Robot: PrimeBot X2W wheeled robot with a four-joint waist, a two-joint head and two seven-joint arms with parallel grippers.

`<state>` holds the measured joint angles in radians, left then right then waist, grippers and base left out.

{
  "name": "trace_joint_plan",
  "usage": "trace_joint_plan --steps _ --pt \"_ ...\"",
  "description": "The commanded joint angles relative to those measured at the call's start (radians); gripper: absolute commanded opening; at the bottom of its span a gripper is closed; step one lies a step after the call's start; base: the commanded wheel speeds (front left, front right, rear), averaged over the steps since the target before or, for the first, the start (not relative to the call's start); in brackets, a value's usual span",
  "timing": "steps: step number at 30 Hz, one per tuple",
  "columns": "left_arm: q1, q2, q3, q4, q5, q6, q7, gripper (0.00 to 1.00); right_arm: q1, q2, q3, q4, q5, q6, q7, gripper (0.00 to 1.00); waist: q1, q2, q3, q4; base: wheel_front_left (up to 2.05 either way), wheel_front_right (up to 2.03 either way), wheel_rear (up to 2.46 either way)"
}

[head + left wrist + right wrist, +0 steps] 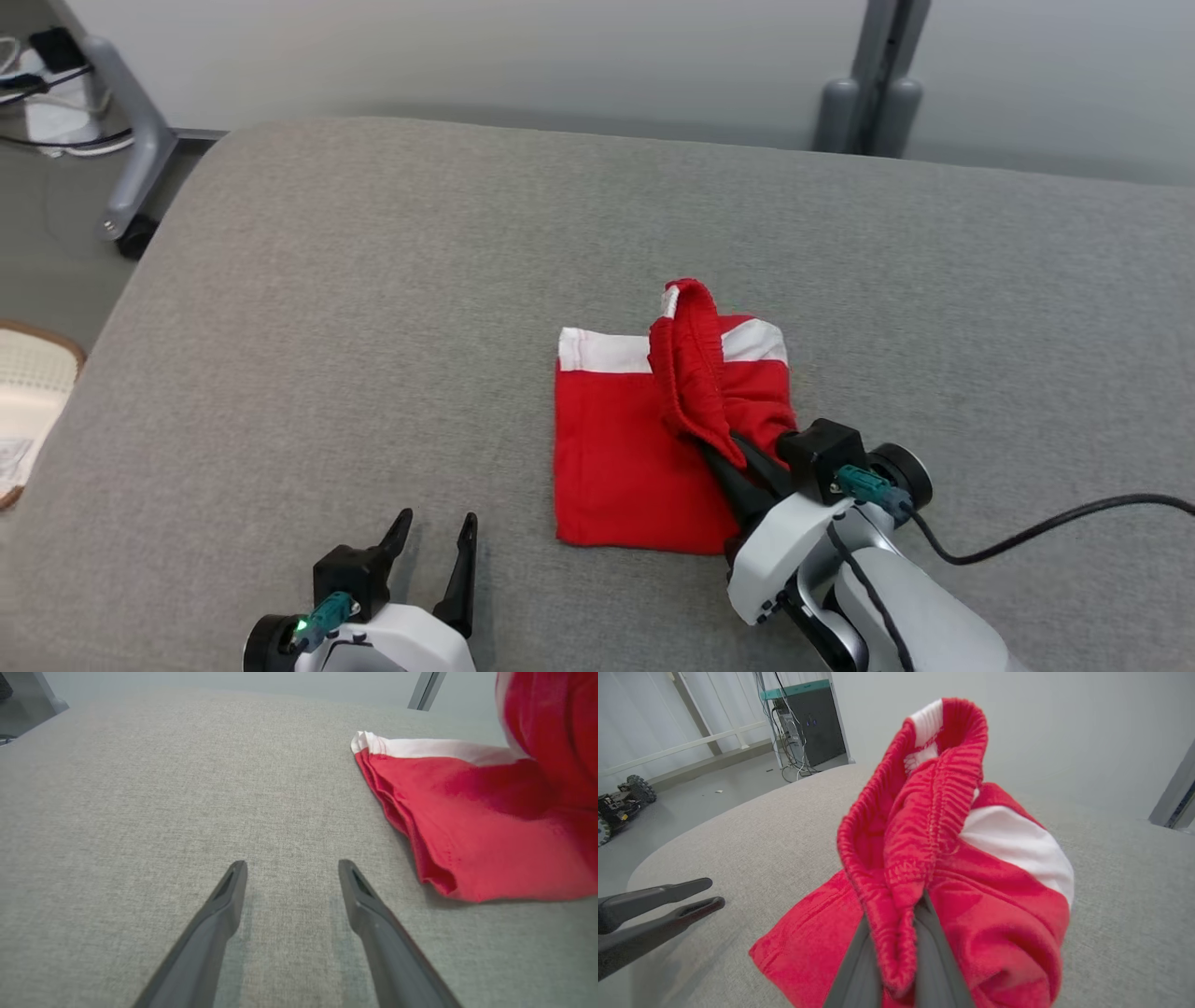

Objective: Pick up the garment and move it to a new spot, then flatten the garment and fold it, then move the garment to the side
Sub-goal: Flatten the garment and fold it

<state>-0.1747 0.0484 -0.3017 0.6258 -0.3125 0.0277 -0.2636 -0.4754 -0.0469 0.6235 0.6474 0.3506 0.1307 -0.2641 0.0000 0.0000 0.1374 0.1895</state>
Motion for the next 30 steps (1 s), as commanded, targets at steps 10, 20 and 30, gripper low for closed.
trace_joint_plan --steps 10,20,30 --pt "-0.018 0.004 -0.051 -0.002 -0.027 0.032 0.0 1.0 -0.084 -0.008 0.115 0.103 0.119 0.0 0.001 1.0 0.0 0.0 0.003 0.158 0.0 0.0 0.0" --pt "-0.019 0.005 0.022 -0.089 0.019 0.064 0.0 1.0 -0.022 -0.008 -0.103 0.024 0.063 0.0 0.0 1.0 0.0 0.0 -0.003 0.044 0.0 0.0 0.0" --pt "0.006 0.005 0.074 -0.13 0.085 0.073 0.0 1.0 0.144 -0.007 -0.424 -0.047 -0.12 0.0 0.0 1.0 0.0 0.0 -0.025 -0.078 0.0 0.0 0.0"
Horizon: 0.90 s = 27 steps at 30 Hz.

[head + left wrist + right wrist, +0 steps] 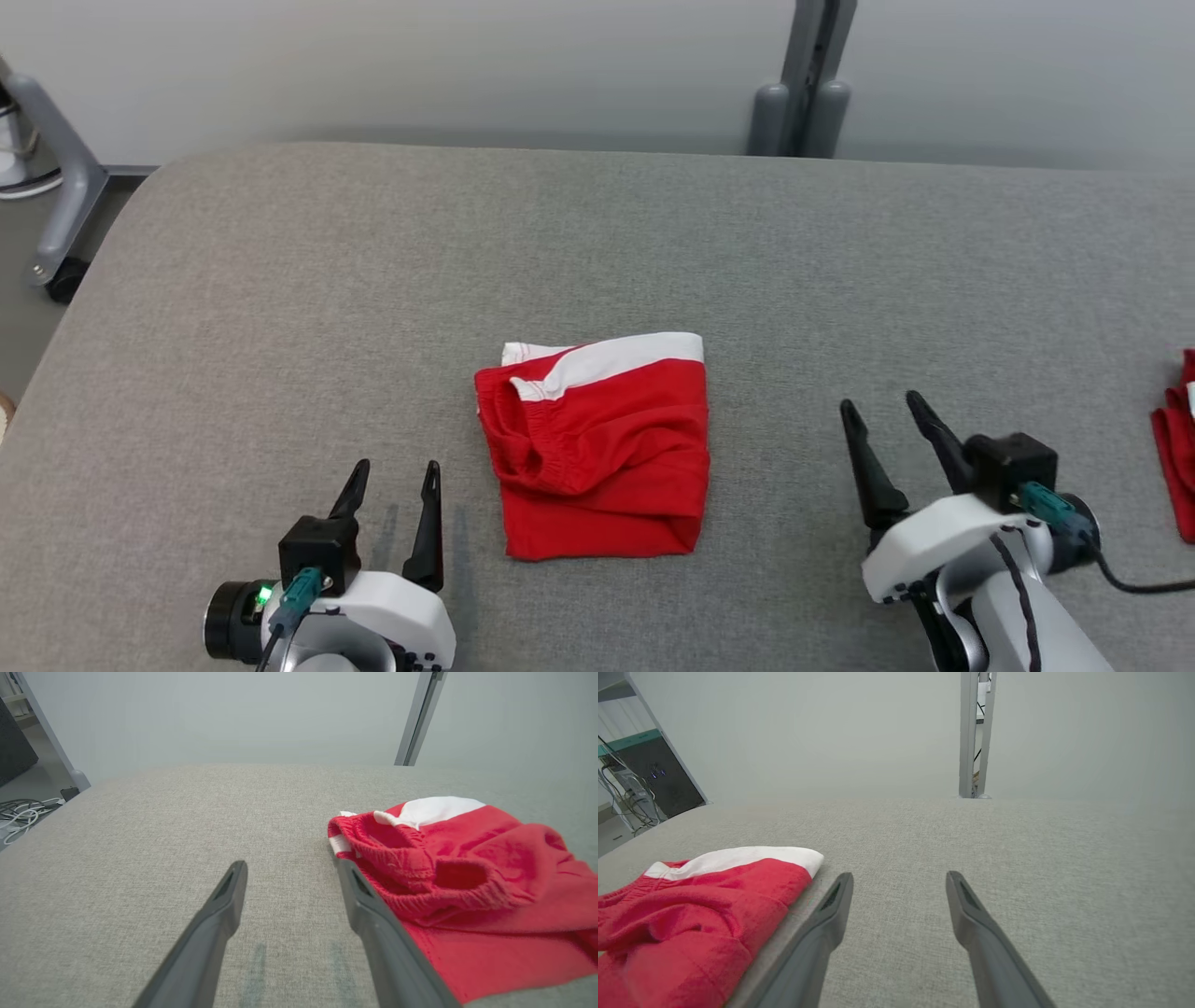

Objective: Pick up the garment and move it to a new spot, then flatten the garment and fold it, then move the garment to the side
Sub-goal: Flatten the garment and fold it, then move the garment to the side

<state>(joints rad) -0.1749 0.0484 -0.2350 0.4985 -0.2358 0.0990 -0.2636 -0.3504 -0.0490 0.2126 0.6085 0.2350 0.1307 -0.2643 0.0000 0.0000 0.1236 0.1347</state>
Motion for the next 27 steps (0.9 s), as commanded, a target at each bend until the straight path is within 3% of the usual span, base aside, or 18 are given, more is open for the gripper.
trace_joint_plan --steps 1,11,27 --pt "0.011 0.005 0.013 -0.004 0.012 -0.001 0.0 1.0 0.034 -0.005 -0.035 -0.018 -0.011 0.0 0.001 1.0 0.0 0.0 -0.015 -0.031 0.0 0.0 0.0" --pt "0.074 0.005 0.06 -0.006 0.046 -0.011 0.0 1.0 0.157 -0.006 -0.132 -0.062 -0.014 0.0 0.001 1.0 0.0 0.0 -0.076 -0.084 0.0 0.0 0.0" --pt "0.144 0.005 0.118 -0.012 0.084 -0.036 0.0 1.0 0.236 -0.005 -0.066 -0.069 0.05 0.0 0.001 1.0 0.0 0.0 -0.129 -0.12 0.0 0.0 0.0"
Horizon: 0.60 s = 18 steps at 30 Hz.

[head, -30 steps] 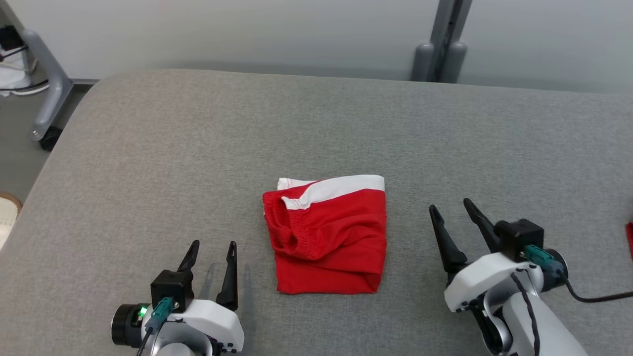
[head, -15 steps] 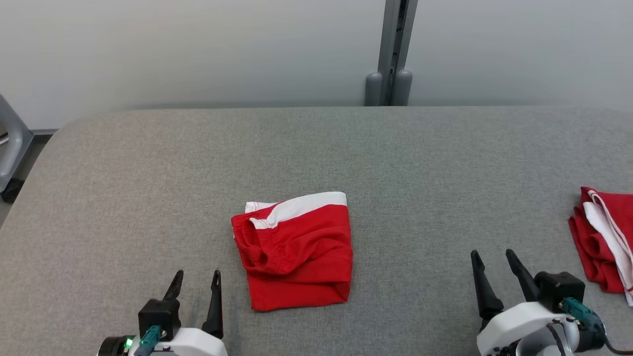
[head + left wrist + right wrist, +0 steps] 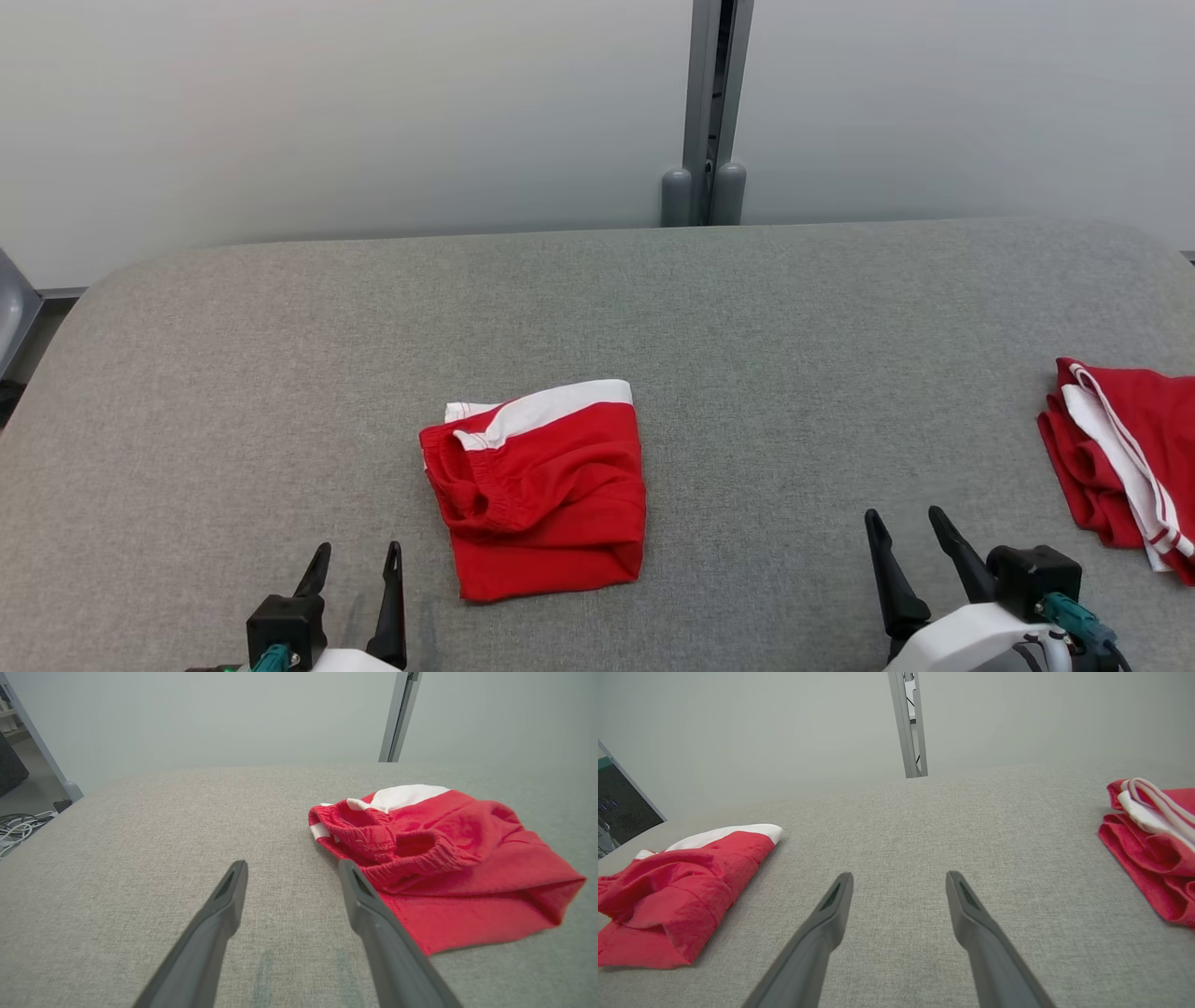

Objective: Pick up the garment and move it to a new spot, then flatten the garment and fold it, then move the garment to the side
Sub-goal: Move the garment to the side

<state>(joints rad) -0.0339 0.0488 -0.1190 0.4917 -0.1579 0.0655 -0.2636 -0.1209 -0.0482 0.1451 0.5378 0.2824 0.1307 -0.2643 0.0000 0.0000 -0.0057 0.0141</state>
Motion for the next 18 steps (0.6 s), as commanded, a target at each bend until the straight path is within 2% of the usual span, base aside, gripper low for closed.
trace_joint_plan --steps 1,6,18 --pt "0.001 0.004 0.001 -0.005 0.006 -0.004 0.0 1.0 0.004 -0.006 0.005 0.003 0.001 0.0 0.001 1.0 0.0 0.0 0.004 0.002 0.0 0.0 0.0" --pt "-0.015 0.004 -0.018 -0.009 0.0 -0.008 0.0 1.0 -0.018 -0.006 0.047 0.01 0.013 0.0 0.001 1.0 0.0 0.0 0.026 0.02 0.0 0.0 0.0" --pt "-0.082 0.004 -0.091 -0.004 -0.031 -0.009 0.0 1.0 -0.208 -0.006 0.268 0.077 0.114 0.0 0.0 1.0 0.0 0.0 0.125 0.127 0.0 0.0 0.0"
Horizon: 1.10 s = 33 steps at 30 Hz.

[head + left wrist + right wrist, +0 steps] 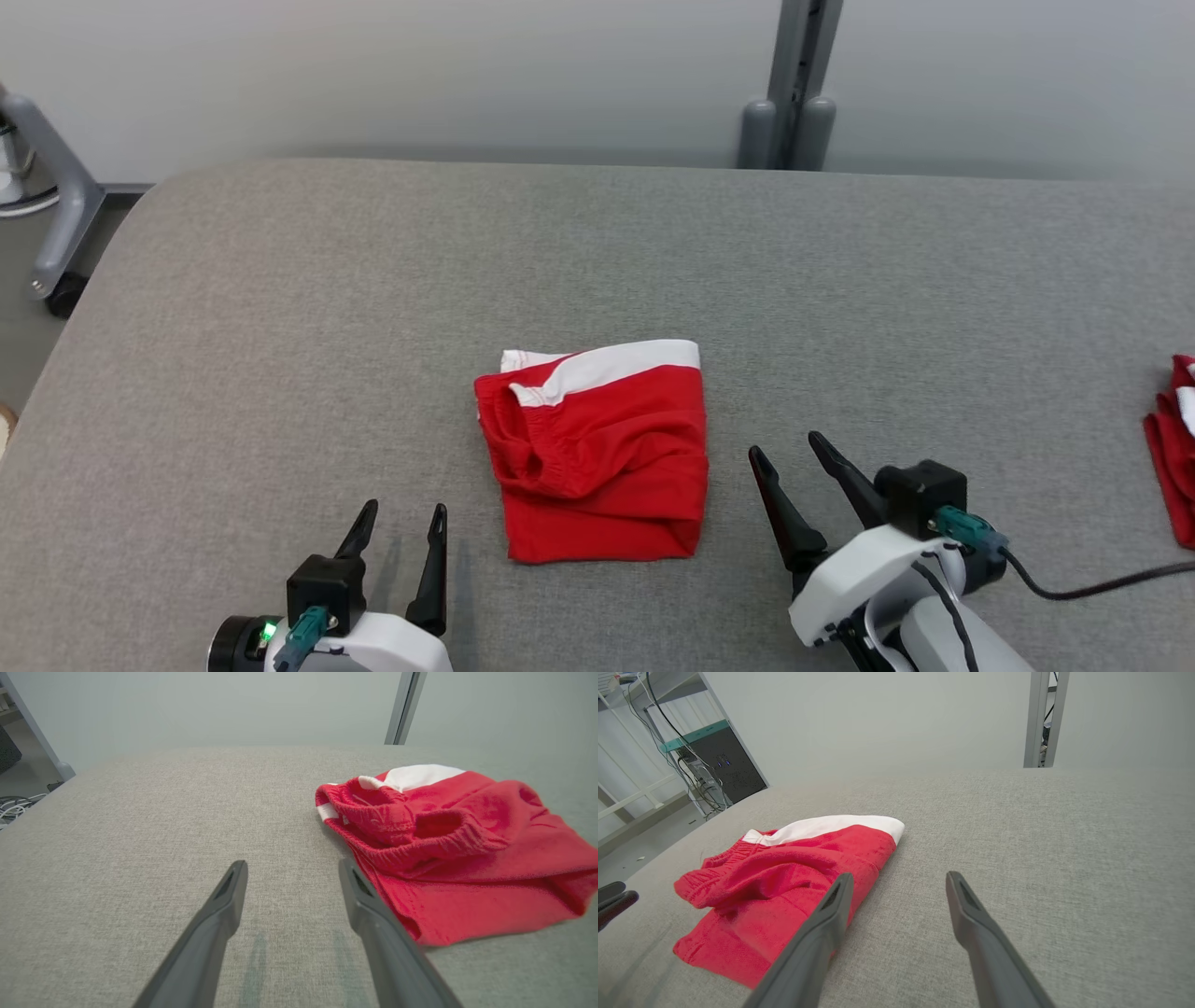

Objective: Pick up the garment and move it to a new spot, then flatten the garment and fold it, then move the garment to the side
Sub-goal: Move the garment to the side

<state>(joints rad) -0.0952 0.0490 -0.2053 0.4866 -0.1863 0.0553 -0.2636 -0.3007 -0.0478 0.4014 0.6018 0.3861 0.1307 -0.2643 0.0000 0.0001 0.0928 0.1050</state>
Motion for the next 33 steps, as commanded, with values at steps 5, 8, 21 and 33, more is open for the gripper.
trace_joint_plan --steps 5,8,21,33 --pt "-0.041 0.004 -0.024 -0.001 -0.011 0.005 0.0 1.0 -0.1 -0.007 0.046 0.067 0.002 0.0 0.001 1.0 0.0 -0.0001 0.051 0.086 0.0 0.0 0.0" --pt "-0.051 0.004 -0.039 -0.002 -0.018 0.005 0.0 1.0 -0.143 -0.007 0.047 0.118 0.017 0.0 0.001 1.0 0.0 -0.0001 0.068 0.12 0.0 0.0 0.0" --pt "-0.059 0.004 -0.057 0.002 -0.032 0.017 0.0 1.0 -0.235 -0.006 0.143 0.32 0.174 0.0 0.001 0.0 0.0 -0.0001 0.107 0.182 0.0 0.0 0.0" --pt "-0.063 0.004 -0.061 0.005 -0.005 -0.014 0.0 1.0 -0.195 -0.007 0.068 0.257 0.115 0.0 0.001 0.0 0.0 -0.0001 0.034 -0.038 0.0 0.0 0.0"
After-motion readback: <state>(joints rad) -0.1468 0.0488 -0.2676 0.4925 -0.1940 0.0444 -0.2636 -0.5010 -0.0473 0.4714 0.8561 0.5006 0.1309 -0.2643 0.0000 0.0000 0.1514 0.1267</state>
